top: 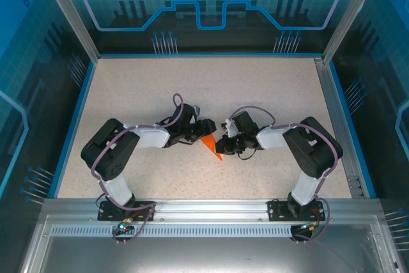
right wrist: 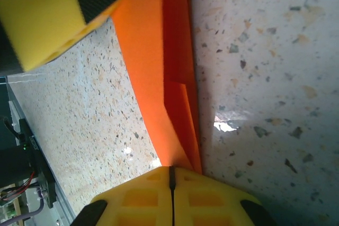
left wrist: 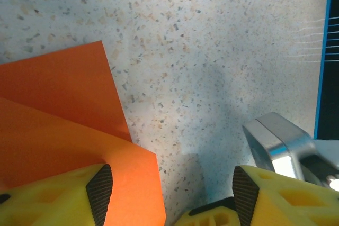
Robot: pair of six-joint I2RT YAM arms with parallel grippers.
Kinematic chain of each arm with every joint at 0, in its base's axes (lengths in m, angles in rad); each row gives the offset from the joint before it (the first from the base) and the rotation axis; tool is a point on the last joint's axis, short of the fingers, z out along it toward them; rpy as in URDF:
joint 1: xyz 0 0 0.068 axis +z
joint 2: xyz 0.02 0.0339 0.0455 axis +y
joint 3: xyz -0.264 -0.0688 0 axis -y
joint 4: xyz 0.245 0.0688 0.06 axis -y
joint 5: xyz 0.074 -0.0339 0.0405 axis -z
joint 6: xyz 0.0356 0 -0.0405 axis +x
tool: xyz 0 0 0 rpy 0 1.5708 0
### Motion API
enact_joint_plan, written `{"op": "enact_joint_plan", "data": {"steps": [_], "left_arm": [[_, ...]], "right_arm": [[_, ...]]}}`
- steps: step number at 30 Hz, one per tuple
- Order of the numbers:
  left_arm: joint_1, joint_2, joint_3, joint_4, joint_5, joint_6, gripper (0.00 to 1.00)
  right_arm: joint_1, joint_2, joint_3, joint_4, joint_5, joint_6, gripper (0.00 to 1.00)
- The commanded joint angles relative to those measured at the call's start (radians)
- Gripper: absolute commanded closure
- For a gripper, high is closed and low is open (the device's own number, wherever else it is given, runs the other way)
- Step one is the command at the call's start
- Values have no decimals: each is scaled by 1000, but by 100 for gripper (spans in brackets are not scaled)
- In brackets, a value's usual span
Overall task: Fold a paper plane with a square sheet of paper (pick it up from the middle)
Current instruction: Fold the wing for the fifth time at the center of the table.
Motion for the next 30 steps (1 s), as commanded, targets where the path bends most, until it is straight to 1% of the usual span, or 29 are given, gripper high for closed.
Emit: {"op": "enact_joint_plan", "data": {"steps": [1,6,9,12,20,26,30], "left_arm": [[-10,-62,-17,-15,13,5,41],[-45,-80,-41,-18,-6,-6,53],[-57,-65,-64,5,-5,-18,57],[-69,-54,-82,25,-7,-20,59],[-75,-7,-88,47,-25,-2,59],[-75,42,-54,14,-65,9,58],[-74,70,-43,11,-64,4,58]], "right_arm": [[27,54,-42,-88,65,21,95],[31,56,-31,-93,69,25,95],[31,55,-30,-97,74,27,95],[31,52,-29,-102,77,27,95],[31,27,-36,-104,83,32,94],[40,-58,-26,-125,73,0,88],[54,-126,-9,-148,75,-20,86]]}}
